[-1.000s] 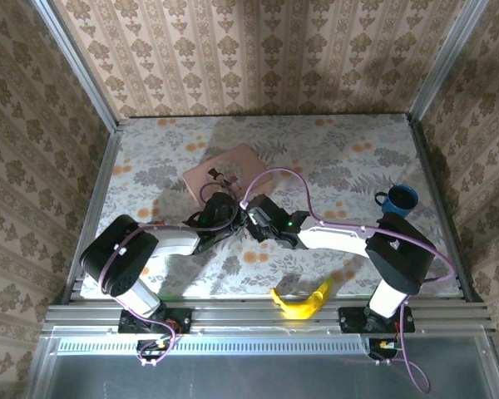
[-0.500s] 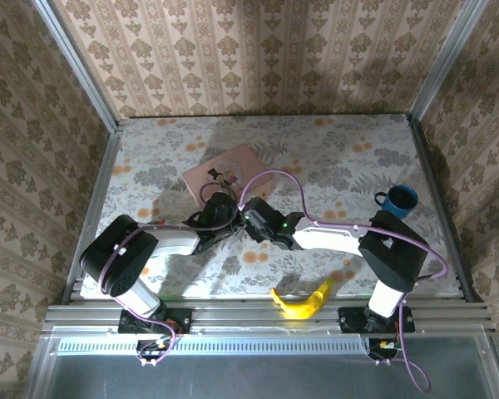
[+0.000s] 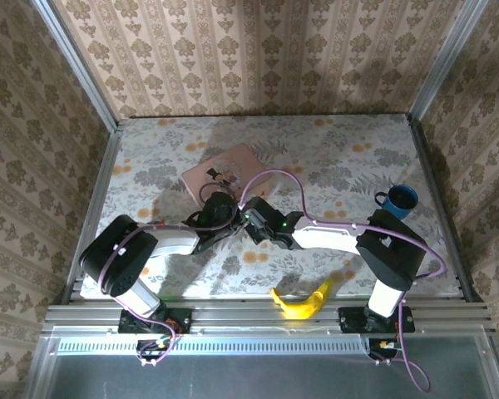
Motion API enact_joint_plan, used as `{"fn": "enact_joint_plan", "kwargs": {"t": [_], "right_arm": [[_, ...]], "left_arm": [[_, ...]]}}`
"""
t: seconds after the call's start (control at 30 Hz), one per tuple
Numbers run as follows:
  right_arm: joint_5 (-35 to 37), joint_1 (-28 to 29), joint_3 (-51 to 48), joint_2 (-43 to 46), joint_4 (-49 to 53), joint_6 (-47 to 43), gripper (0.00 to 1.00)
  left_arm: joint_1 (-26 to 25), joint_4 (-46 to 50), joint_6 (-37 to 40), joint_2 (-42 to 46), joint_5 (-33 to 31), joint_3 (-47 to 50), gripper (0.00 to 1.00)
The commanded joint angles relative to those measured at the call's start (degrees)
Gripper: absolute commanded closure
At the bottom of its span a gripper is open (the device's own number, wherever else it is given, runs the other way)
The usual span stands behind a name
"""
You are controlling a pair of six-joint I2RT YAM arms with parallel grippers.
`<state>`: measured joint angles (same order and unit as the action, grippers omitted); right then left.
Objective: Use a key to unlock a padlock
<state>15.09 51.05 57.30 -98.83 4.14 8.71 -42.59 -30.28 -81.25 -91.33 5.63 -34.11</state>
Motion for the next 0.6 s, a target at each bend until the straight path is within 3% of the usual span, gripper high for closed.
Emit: {"fn": "enact_joint_plan", "kwargs": {"t": [0.0,0.4,0.5,0.57], "right_arm": [[-9.58,-3.85,-0.89,2.20,-3.16,4.20,1.00],[-32.73,-13.30,-2.04,0.94,-8.97,15.45,1.00],[-33.89,-14.43,-2.67,0.48,-10.23,17.18,1.00],[-33.99,-14.79,-3.02,0.37,-10.73,17.87,1.00]], "left_arm": [[-0.56,6.37,-5.35,0.44,7.20,2.38,0.65],[-0.35,5.66,-4.68,-0.94,7.64,2.24,0.71],[-0.47,4.88,-5.01,-0.83,7.49,2.88,0.65],[-0.47,4.73,-4.72,0.08,7.21,3.32,0.51]]}}
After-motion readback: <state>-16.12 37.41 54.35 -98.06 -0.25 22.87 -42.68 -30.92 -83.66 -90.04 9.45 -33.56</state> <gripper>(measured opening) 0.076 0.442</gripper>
